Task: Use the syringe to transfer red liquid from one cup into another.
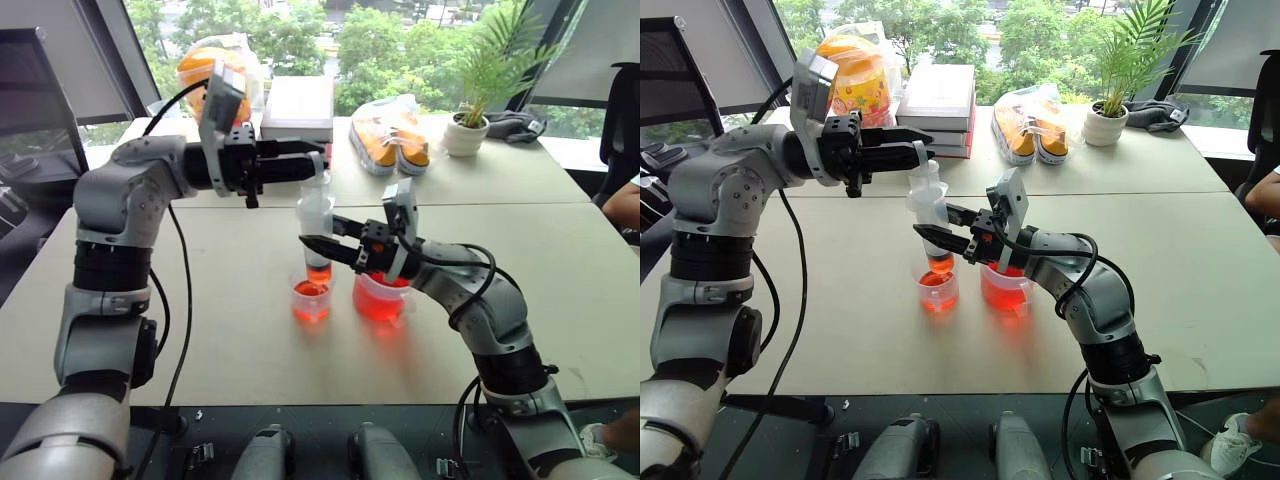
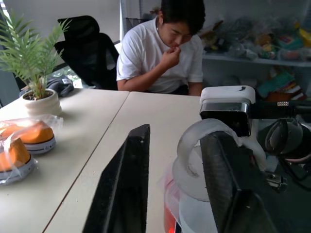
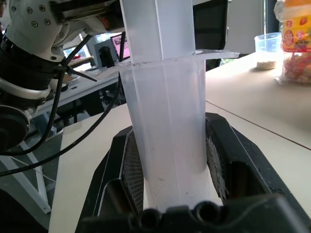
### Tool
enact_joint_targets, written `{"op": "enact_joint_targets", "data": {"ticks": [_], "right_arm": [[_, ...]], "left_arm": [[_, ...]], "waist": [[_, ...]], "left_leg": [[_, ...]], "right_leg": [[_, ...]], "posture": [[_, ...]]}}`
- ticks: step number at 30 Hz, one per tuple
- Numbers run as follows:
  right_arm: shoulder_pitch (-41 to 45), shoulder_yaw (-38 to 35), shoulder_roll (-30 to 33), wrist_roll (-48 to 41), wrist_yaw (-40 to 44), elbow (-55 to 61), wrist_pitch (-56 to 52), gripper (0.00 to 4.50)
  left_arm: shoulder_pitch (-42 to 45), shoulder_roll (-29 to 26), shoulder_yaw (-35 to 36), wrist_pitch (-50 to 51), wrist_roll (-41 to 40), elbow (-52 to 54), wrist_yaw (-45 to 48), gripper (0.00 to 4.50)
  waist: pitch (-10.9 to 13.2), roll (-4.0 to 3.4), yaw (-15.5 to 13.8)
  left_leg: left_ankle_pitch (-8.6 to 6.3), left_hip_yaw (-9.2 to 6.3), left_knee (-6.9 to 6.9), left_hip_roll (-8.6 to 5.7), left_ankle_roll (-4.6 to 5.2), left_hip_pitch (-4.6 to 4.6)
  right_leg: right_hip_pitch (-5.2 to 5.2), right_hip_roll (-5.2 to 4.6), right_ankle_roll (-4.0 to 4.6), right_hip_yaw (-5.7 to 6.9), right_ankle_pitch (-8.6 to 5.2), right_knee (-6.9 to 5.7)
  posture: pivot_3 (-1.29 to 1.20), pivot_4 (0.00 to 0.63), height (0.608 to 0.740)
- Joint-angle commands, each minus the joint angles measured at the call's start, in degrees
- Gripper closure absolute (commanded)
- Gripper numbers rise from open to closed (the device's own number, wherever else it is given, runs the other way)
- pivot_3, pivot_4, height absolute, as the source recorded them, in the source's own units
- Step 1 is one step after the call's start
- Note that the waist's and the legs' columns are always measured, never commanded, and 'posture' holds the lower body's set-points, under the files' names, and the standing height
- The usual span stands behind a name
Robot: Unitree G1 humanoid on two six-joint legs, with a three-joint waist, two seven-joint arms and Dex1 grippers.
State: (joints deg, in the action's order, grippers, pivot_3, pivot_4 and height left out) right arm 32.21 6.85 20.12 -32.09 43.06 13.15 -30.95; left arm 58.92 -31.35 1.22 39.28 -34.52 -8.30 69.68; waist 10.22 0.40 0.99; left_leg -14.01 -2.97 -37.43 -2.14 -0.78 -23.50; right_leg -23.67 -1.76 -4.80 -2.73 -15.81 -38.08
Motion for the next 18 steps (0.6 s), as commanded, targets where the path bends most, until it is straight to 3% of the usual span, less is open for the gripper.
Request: {"op": "enact_joint_targets", "data": {"ticks": [1,18], "right_arm": [[1.62,0.29,-1.09,-1.01,0.92,3.63,0.84,3.06],[7.38,-5.13,-2.27,-2.89,-2.46,5.12,-2.15,3.06]], "left_arm": [[1.15,0.13,-0.07,0.05,-0.76,1.29,0.24,4.46],[-4.44,-1.77,-4.12,0.03,-0.17,6.29,4.56,4.46]], "waist": [[0.0,0.0,0.14],[0.0,0.0,-0.03]], "left_leg": [[0.0,0.0,0.01,0.01,0.0,0.0],[0.0,0.0,0.03,0.0,0.0,0.0]], "right_leg": [[0.0,0.01,0.0,0.0,0.0,0.0],[-0.01,-0.01,0.0,0.0,0.0,0.02]], "posture": [[0.0,0.15,0.74],[0.0,0.15,0.74]]}}
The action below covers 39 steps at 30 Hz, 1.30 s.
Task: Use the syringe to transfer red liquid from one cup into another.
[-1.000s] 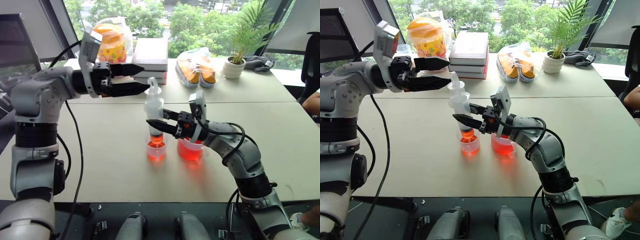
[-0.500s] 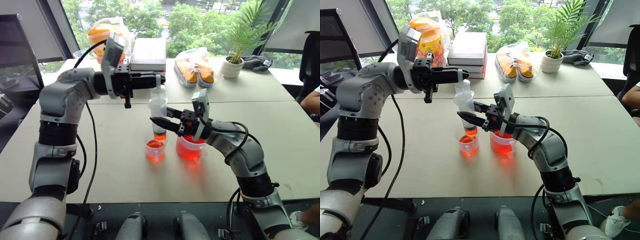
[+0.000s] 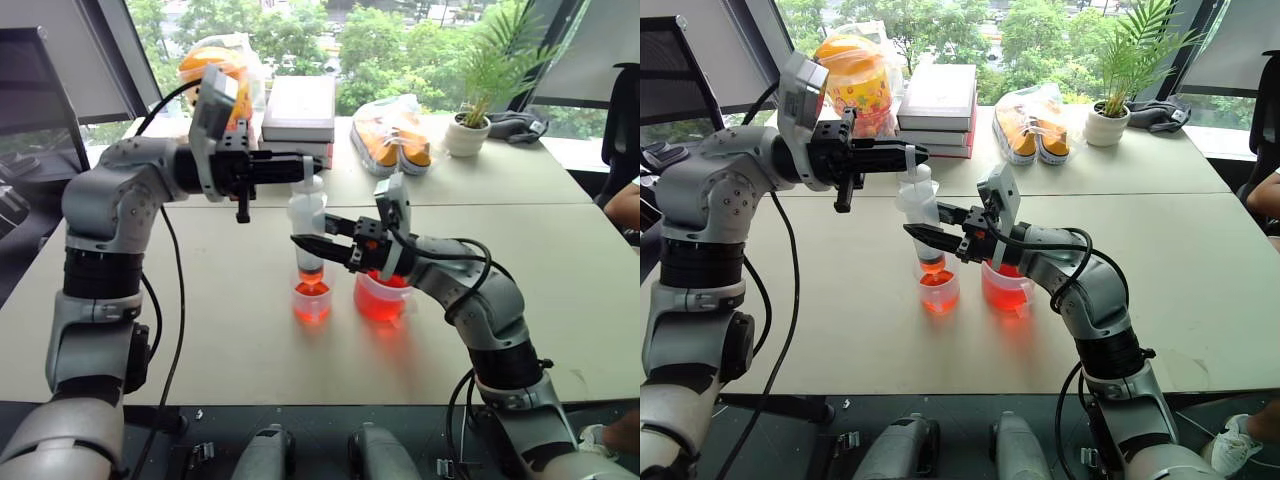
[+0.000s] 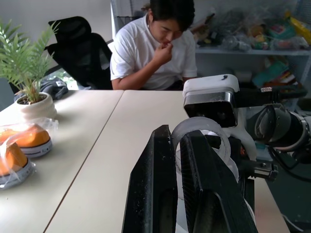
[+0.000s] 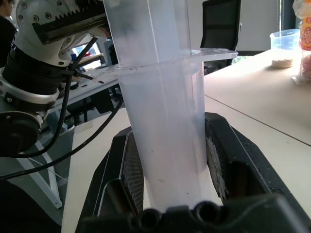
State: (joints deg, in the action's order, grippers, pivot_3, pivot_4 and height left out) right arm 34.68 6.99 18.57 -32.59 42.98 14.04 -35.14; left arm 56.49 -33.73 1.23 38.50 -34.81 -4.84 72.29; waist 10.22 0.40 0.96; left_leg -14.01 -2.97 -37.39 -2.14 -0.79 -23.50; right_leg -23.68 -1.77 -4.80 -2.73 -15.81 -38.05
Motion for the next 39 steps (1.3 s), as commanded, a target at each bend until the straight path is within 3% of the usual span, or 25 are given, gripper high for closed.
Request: {"op": "enact_joint_targets", "data": {"ticks": [1,13,22,25,32,39], "right_arm": [[5.23,-5.63,-0.57,-2.49,-2.52,4.2,1.9,3.06],[8.63,-8.91,0.5,-4.98,-5.0,5.07,-0.34,3.06],[7.33,-8.08,0.57,-5.77,-5.46,5.78,-1.11,3.06],[6.0,-6.89,0.36,-5.62,-5.23,4.96,-1.42,3.06],[4.19,-5.0,0.78,-4.58,-4.19,4.32,-2.82,3.06],[4.49,-6.37,0.58,-6.34,-4.92,4.29,-4.59,3.06]], "left_arm": [[-2.39,0.69,-4.29,0.8,0.18,3.09,1.88,4.46],[-7.39,1.32,-6.23,1.71,0.51,6.39,-0.27,4.46],[-4.66,0.17,-4.35,3.55,-0.2,4.29,-1.37,4.46],[-0.52,-0.32,0.64,7.19,-2.68,0.12,-4.14,3.53],[-0.1,-5.84,5.99,8.37,-4.17,-2.15,-4.45,0.12],[-7.88,-12.81,4.06,4.5,-1.79,1.83,0.42,0.02]], "waist": [[0.0,0.0,0.02],[0.0,0.0,0.04],[0.0,0.0,0.05],[0.0,0.0,0.02],[0.0,0.0,0.34],[0.01,-0.01,0.21]], "left_leg": [[0.0,0.0,0.0,0.0,0.0,0.0],[0.0,-0.01,0.02,0.0,0.0,0.0],[0.0,0.0,0.03,0.0,0.0,0.0],[0.0,-0.01,0.02,0.0,0.0,0.0],[0.0,0.0,0.14,0.01,0.0,0.0],[0.01,0.02,0.21,0.01,-0.02,0.0]], "right_leg": [[0.0,0.0,0.0,0.0,0.0,0.0],[-0.01,-0.01,0.0,0.0,0.0,0.0],[0.0,-0.01,0.0,0.0,0.0,0.02],[-0.01,-0.01,0.0,0.01,0.0,0.01],[-0.09,0.03,0.0,-0.02,0.0,0.0],[-0.13,-0.03,0.01,-0.04,-0.01,0.03]], "posture": [[0.0,0.15,0.74],[0.0,0.15,0.74],[0.0,0.15,0.74],[0.0,0.15,0.74],[0.0,0.15,0.74],[0.0,0.15,0.74]]}}
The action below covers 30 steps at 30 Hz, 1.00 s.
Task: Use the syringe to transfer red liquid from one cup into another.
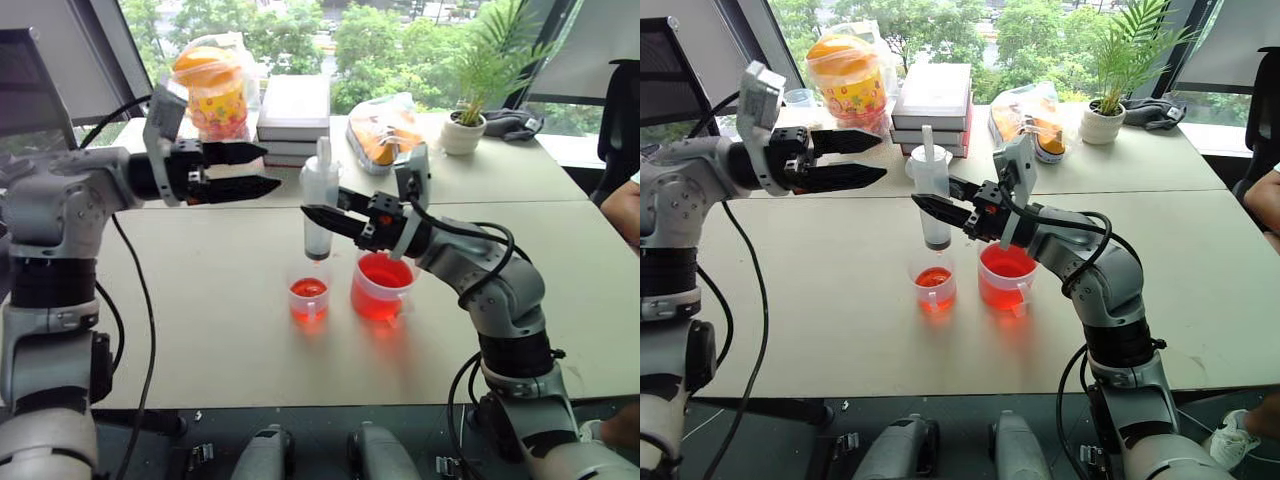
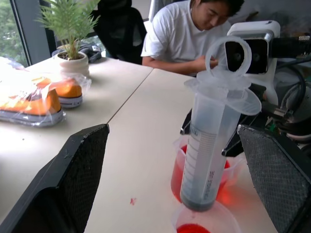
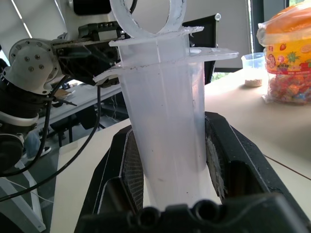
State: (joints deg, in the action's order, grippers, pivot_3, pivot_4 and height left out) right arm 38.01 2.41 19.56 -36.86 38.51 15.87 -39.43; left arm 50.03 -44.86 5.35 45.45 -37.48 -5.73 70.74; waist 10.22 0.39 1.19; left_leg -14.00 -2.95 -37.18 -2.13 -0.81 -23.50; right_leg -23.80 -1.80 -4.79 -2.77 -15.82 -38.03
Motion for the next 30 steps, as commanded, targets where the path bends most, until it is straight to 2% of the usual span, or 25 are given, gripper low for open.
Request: {"op": "enact_joint_targets", "data": {"ticks": [1,4,6,9,11,14,18,21,30], "right_arm": [[1.29,-1.95,-0.39,-2.37,-0.63,2.52,-0.57,3.06],[3.09,-4.45,0.57,-5.02,-2.0,3.18,-3.19,3.06],[8.16,-9.57,2.8,-10.8,-5.91,2.99,-9.49,3.06],[16.42,-15.76,8.32,-14.89,-13.38,-1.88,-20.74,3.06],[21.98,-18.86,12.3,-13.97,-19.19,-7.87,-28.76,3.06],[28.01,-20.37,18.02,-11.7,-22.63,-16.26,-37.9,3.06],[29.61,-15.08,26.6,-6.99,-21.26,-23.41,-46.07,3.06],[25.33,-8.12,32.06,-4.71,-16.9,-23.87,-47.73,3.06],[17.14,2.29,35.65,2.52,-10.33,-32.76,-48.03,3.06]], "left_arm": [[-2.08,-2.03,-0.25,-2.97,1.1,3.04,2.3,0.02],[-4.1,-2.1,-1.03,-4.53,1.87,4.25,2.8,0.02],[-4.9,-0.63,-1.63,-6.32,2.7,5.05,1.66,0.02],[-5.49,1.52,-1.66,-7.16,2.1,6.36,0.34,0.02],[-6.37,2.48,-2.16,-8.19,2.54,7.48,-0.17,0.02],[-7.79,3.38,-2.5,-8.69,2.47,8.49,-0.45,0.02],[-9.6,4.52,-3.05,-8.91,2.21,10.05,-1.11,0.02],[-11.33,5.08,-3.33,-9.42,2.19,11.32,-1.6,0.02],[-14.95,7.17,-2.56,-11.15,1.96,13.86,-4.68,0.02]], "waist": [[0.0,0.0,-0.18],[0.0,0.0,-0.5],[0.01,0.0,-0.51],[0.01,-0.02,-0.53],[0.01,-0.01,-0.43],[0.01,-0.01,-0.4],[0.0,-0.03,-0.35],[0.0,-0.03,-0.34],[0.0,-0.03,-0.33]], "left_leg": [[0.0,0.0,0.0,0.0,0.0,0.0],[0.01,-0.02,-0.04,-0.01,-0.02,-0.01],[0.01,0.0,-0.04,-0.03,-0.02,-0.02],[0.01,0.01,-0.07,-0.06,-0.02,-0.09],[0.01,-0.03,0.02,-0.05,-0.02,-0.09],[0.0,-0.01,0.19,-0.04,-0.02,-0.1],[0.01,0.11,0.15,-0.04,-0.01,-0.59],[0.01,0.18,0.09,-0.05,-0.01,-0.96],[0.0,0.31,-0.11,-0.03,0.04,-0.9]], "right_leg": [[0.01,-0.02,0.0,0.0,0.0,0.01],[0.06,-0.06,0.01,0.03,0.0,0.04],[0.05,-0.11,0.01,0.02,0.0,0.05],[-0.01,-0.19,0.02,0.03,0.01,0.05],[-0.02,-0.2,0.03,0.07,0.0,0.1],[-0.06,-0.23,0.13,0.07,-0.05,0.19],[-0.56,-0.24,0.14,0.01,-0.05,0.17],[-0.9,-0.23,0.12,-0.01,-0.05,0.15],[-0.83,-0.16,0.1,-0.05,-0.03,0.03]], "posture": [[0.0,0.15,0.74],[0.0,0.15,0.74],[0.0,0.15,0.74],[0.0,0.15,0.74],[0.0,0.15,0.74],[0.0,0.15,0.74],[0.0,0.15,0.74],[0.0,0.15,0.74],[0.0,0.15,0.74]]}}
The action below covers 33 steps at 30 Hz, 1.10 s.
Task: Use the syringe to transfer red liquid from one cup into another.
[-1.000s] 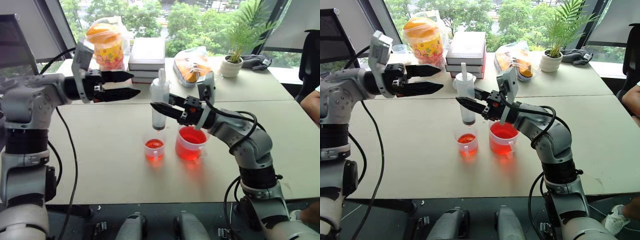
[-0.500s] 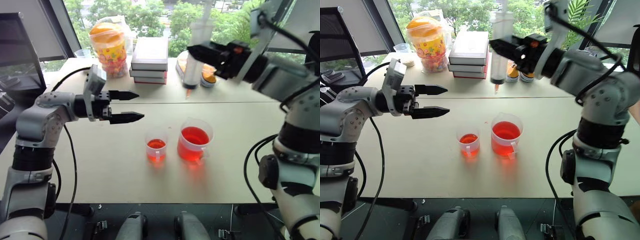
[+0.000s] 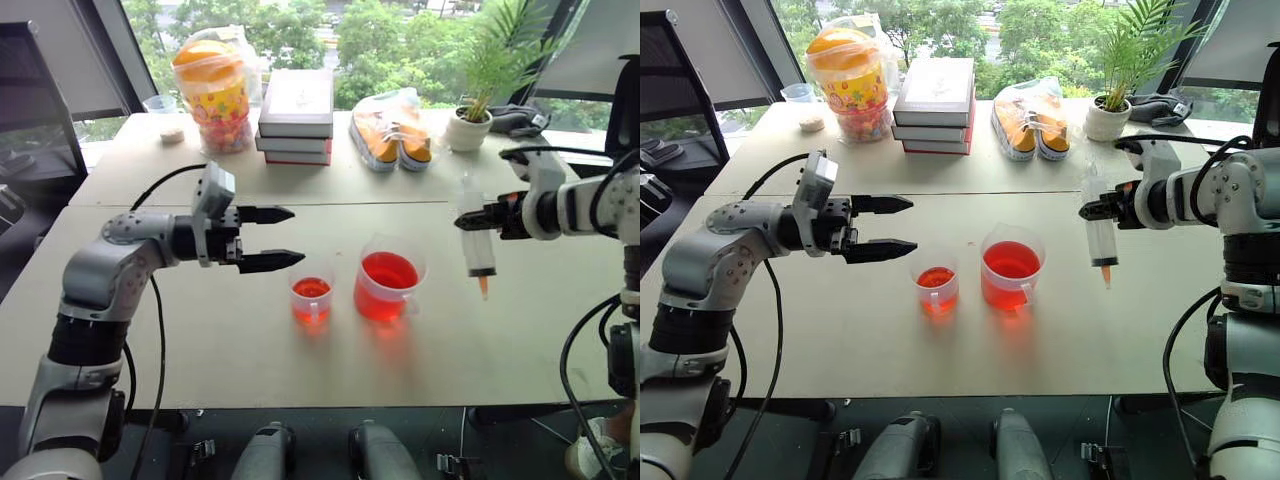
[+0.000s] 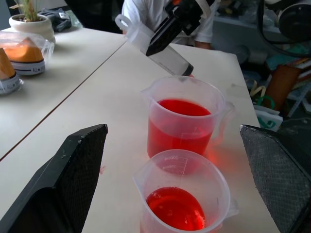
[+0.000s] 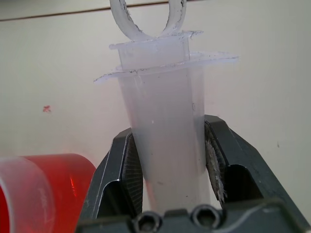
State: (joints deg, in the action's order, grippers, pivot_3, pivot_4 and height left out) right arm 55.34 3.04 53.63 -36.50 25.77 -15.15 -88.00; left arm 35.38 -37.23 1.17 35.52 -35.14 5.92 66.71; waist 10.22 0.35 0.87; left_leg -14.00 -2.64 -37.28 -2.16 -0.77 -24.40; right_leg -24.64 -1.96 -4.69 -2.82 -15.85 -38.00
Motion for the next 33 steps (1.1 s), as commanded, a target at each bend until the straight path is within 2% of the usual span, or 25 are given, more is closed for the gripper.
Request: {"op": "enact_joint_targets", "data": {"ticks": [1,4,10,16,17,21,27,29,33], "right_arm": [[-0.91,3.6,1.93,3.08,3.68,-2.42,1.32,3.06],[-2.38,6.69,1.87,5.95,6.13,-4.43,3.97,3.06],[-3.31,7.38,0.41,9.22,8.67,-7.54,6.6,3.06],[-4.84,5.01,2.72,9.96,11.49,-3.45,7.67,0.22],[-5.44,4.05,3.82,9.84,11.86,-1.24,8.07,0.07],[-11.95,-0.1,12.3,8.97,17.0,14.26,15.27,0.07],[-24.66,-17.89,20.13,1.51,29.61,32.03,22.0,0.07],[-30.53,-25.88,20.01,-0.17,33.49,37.06,23.58,0.07],[-36.43,-35.52,16.72,-2.51,32.9,43.29,22.69,0.07]], "left_arm": [[-0.34,-0.04,1.91,-1.47,-0.48,2.31,-1.44,0.02],[-0.47,0.44,2.27,-1.93,-0.87,2.65,-2.43,0.02],[-0.74,0.14,2.86,-0.85,-3.04,4.13,-2.45,0.02],[-0.39,-0.44,2.61,0.13,-4.0,4.17,-2.74,0.0],[-0.42,-0.61,2.57,0.16,-4.02,4.16,-2.66,0.0],[-0.59,-2.19,2.38,-0.04,-3.42,3.86,-1.66,0.0],[-1.27,-5.24,2.53,0.72,-3.7,4.38,-0.14,0.0],[-1.47,-6.16,2.53,1.07,-3.75,4.86,0.2,0.0],[-1.44,-7.09,3.07,2.22,-4.76,5.25,0.14,0.0]], "waist": [[0.0,0.0,-0.02],[0.0,0.0,0.03],[0.0,0.0,-0.03],[0.0,0.0,-0.11],[0.0,0.0,-0.11],[0.01,-0.02,-0.25],[0.01,-0.02,0.05],[0.01,-0.01,-0.09],[0.0,-0.01,-0.15]], "left_leg": [[0.0,0.0,0.0,0.0,0.0,0.0],[0.0,0.01,-0.03,0.0,0.0,0.0],[0.0,0.0,-0.07,0.02,0.0,0.02],[0.0,-0.02,-0.13,0.01,0.0,0.02],[0.0,-0.02,-0.13,0.01,0.0,0.02],[0.0,-0.06,-0.11,0.01,0.0,0.01],[-0.01,-0.08,-0.1,0.07,0.0,0.14],[0.0,-0.09,-0.11,0.08,0.0,0.2],[-0.01,-0.07,-0.21,0.09,0.0,0.29]], "right_leg": [[0.0,0.01,0.0,0.0,0.0,-0.01],[0.0,0.03,-0.01,0.0,0.0,-0.02],[0.03,0.08,-0.02,0.0,0.01,-0.04],[0.07,0.09,-0.05,0.01,0.03,-0.04],[0.07,0.09,-0.05,0.01,0.03,-0.04],[0.06,0.09,-0.05,0.03,0.03,-0.03],[0.18,0.16,-0.06,0.04,0.02,-0.03],[0.23,0.16,-0.06,0.05,0.02,-0.04],[0.37,0.16,-0.06,0.03,0.02,-0.07]], "posture": [[0.0,0.15,0.74],[0.0,0.15,0.74],[0.0,0.15,0.74],[0.0,0.15,0.74],[0.0,0.15,0.74],[0.0,0.15,0.74],[0.0,0.15,0.74],[0.0,0.15,0.74],[0.0,0.15,0.74]]}}
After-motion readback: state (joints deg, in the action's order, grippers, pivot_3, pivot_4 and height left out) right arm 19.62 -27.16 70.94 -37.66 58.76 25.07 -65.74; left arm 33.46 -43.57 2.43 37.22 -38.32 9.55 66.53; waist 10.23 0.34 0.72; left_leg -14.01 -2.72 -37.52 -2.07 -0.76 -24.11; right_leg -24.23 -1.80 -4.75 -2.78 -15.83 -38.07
